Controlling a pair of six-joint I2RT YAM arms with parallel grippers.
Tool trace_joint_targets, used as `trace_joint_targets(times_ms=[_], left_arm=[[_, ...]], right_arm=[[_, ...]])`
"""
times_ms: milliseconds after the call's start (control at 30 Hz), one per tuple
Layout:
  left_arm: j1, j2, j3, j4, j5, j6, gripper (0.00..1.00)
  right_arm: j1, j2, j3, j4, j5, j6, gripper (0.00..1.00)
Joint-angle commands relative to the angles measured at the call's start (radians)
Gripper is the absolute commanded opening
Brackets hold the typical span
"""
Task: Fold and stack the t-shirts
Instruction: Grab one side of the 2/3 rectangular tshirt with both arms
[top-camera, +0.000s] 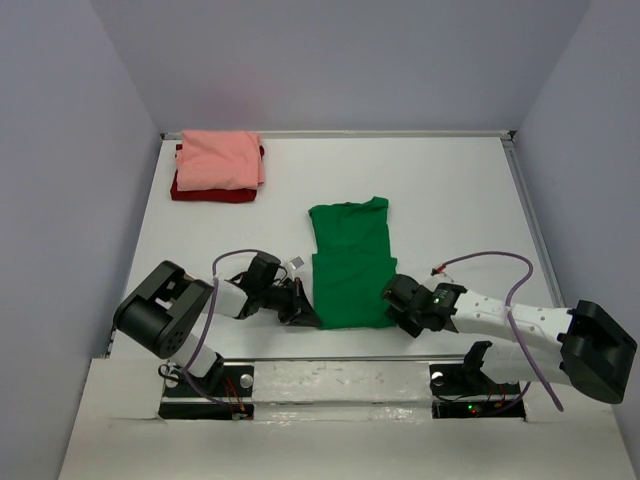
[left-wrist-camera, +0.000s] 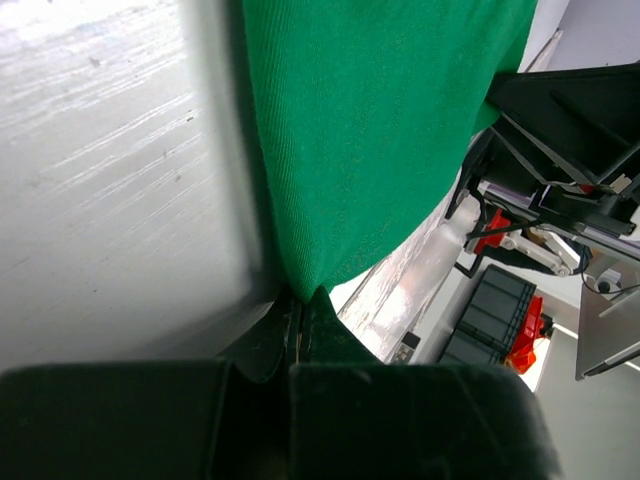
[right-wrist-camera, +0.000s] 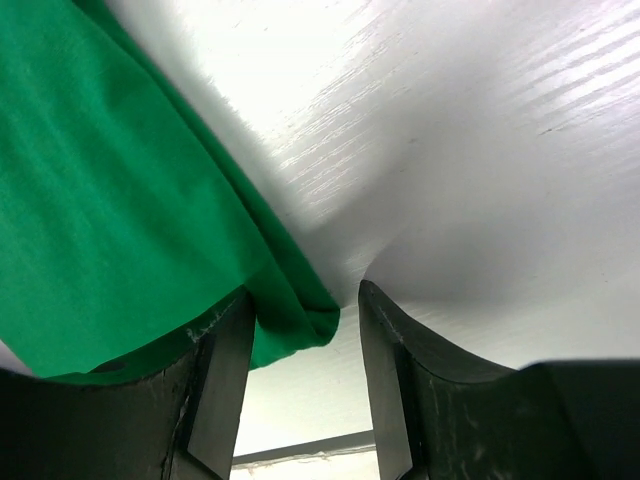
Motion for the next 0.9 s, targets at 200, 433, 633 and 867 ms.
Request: trace_joint_targets(times_ms=[200, 433, 633, 867], left_arm=[[0.008, 0.045, -0.026, -0.044, -0.046, 0.048, 0.00], [0.008, 0.024, -0.026, -0.044, -0.043, 0.040, 0.00], [0.008, 0.013, -0.035, -0.044, -0.057, 0.034, 0.00], [0.008, -0.064, -0.024, -0.080, -0.059, 0.031, 0.00]], right_arm=[[0.011, -0.013, 0.002, -0.127, 0.073, 0.078, 0.38], [0.011, 0.022, 0.001, -0.073, 0.053, 0.046, 0.00], [0.011, 0.024, -0.001, -0.059, 0.062, 0.029, 0.00], [0.011, 0.048, 0.018, -0.061, 0.087, -0.017, 0.00]])
